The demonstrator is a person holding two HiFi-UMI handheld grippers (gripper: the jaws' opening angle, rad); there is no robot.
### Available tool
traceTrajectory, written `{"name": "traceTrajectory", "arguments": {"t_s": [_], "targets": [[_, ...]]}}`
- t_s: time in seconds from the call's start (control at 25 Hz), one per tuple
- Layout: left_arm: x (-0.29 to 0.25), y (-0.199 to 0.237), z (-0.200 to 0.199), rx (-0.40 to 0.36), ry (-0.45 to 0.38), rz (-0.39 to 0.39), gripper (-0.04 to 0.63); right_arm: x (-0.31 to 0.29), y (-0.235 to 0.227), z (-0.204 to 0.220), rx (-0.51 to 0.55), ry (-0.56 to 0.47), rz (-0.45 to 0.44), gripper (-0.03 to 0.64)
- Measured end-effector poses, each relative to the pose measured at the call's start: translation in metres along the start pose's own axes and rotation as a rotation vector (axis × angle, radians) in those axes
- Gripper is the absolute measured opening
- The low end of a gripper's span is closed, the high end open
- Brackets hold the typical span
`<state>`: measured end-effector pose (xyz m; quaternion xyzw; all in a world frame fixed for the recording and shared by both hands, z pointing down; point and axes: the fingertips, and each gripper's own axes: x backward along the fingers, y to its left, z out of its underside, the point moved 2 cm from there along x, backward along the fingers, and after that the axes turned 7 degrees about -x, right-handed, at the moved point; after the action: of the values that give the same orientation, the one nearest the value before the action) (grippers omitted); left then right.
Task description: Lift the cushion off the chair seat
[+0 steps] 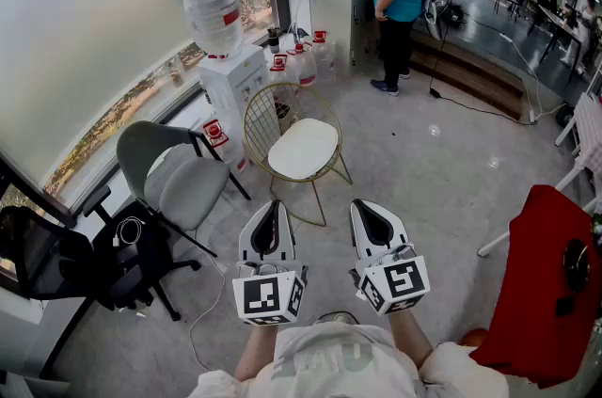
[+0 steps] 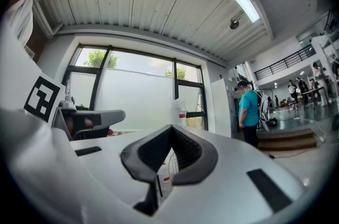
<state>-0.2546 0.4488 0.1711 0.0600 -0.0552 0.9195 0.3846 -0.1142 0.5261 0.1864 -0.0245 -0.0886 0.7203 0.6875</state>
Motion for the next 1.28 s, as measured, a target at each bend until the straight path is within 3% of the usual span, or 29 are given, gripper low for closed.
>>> {"name": "traceTrajectory", "arguments": {"t_s": [0.32,0.52,0.88,1.28], "targets": [[-0.009,0.003,0.006,0.002,0.009,-0.019,0.014,-0.006,0.001,-0.002,-0.080,-0.029,-0.057,0.017],[-0.016,-0.006,0.011,0.006,0.028,-0.024,0.014,-0.007,-0.006,0.001,-0.031,0.002,-0.066,0.017],[-0.054,-0.018,0.012,-0.003,0.021,-0.050,0.014,-0.020,-0.043,0.006,-0.045,0.018,-0.036,0.017],[-0.076,-0.014,0.048,0.019,0.084,-0.089,0.014,-0.045,-0.073,0.029,-0.021,0.081,-0.036,0.017]]}}
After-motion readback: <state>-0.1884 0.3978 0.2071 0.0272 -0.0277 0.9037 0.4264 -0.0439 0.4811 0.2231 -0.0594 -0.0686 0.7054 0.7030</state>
